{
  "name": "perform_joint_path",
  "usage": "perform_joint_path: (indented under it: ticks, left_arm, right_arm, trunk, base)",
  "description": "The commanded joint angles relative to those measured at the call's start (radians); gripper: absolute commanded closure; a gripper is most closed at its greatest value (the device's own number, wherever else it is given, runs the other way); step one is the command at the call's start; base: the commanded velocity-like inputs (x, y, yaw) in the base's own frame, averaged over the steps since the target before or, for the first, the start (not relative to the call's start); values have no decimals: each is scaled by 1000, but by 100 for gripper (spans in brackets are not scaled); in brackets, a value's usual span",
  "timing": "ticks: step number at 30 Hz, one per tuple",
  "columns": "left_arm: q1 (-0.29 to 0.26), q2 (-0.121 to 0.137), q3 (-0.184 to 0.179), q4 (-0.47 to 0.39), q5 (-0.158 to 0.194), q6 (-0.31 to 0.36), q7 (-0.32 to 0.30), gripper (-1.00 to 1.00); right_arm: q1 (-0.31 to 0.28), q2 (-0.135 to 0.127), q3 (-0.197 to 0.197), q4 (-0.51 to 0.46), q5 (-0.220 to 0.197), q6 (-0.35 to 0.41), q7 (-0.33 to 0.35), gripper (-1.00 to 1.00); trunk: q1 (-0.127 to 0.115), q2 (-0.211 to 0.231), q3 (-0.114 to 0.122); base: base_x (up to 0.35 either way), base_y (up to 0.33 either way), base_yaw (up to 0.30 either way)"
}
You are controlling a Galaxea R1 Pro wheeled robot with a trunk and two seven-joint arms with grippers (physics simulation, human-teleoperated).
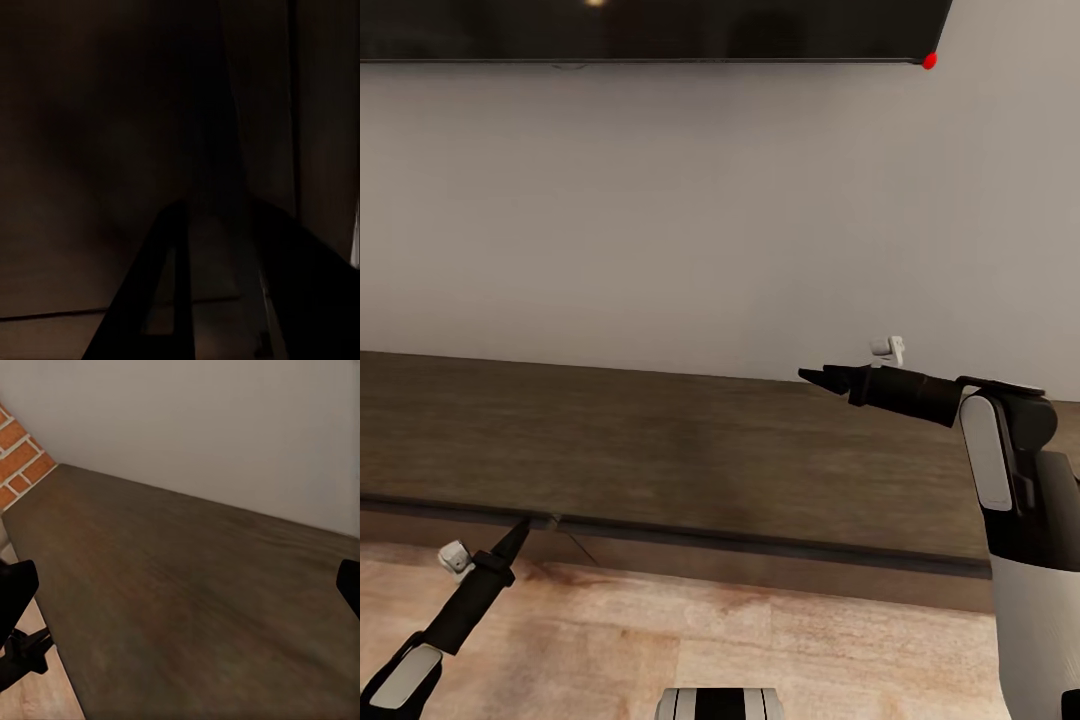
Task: Place each of the two pumpkins and all three candles from the living room inside a cabinet in the living room (use any cabinet), then make sure every cabinet is closed, and position the cauldron so it is next to a table in the living room.
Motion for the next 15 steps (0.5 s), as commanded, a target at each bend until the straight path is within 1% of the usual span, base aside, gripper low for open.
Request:
perform_joint_path:
  ticks: [1, 6, 15]
  left_arm:
    - [0, -2, -8, 1, -5, 5, 0, 100]
    - [0, -6, -10, -3, -9, 8, -5, 100]
    - [0, -7, -9, -4, -10, 7, -9, 100]
  right_arm:
    - [-1, 0, -1, 0, 4, 4, 7, -100]
    - [-1, 0, 0, 0, 4, 4, 7, -100]
    - [-1, 0, -1, 0, 4, 4, 7, -100]
  trunk:
    - [0, 0, -1]
    - [0, 0, -1]
    - [0, 0, -1]
  base:
    - [0, 0, 0]
    - [0, 0, 0]
    - [0, 0, 0]
